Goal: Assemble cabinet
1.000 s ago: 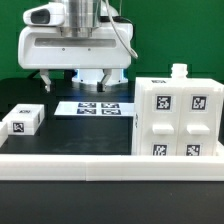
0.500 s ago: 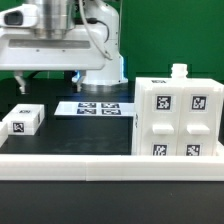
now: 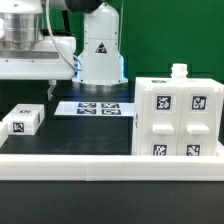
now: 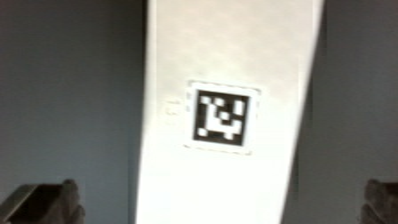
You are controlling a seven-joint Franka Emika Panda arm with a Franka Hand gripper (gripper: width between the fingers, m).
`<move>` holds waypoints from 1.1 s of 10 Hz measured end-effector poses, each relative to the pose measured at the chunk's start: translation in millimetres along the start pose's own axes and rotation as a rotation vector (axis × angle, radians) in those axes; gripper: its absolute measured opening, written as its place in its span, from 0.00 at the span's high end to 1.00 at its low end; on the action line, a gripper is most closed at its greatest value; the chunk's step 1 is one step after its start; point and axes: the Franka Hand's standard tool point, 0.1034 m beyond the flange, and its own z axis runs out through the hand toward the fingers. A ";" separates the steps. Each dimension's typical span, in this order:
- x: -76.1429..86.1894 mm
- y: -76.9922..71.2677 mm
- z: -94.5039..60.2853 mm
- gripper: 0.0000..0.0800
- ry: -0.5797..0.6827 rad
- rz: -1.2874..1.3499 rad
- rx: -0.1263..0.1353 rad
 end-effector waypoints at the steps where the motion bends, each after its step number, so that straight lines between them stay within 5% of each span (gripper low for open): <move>1: -2.0 -0.3 4.0 0.00 -0.007 -0.001 0.001; 11: -12.7 -5.5 37.4 0.01 -0.043 -0.015 -0.010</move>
Offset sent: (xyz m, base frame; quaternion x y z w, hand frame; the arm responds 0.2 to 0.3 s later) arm -0.0051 0.0065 -0.0157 0.0046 0.0036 0.0242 0.9997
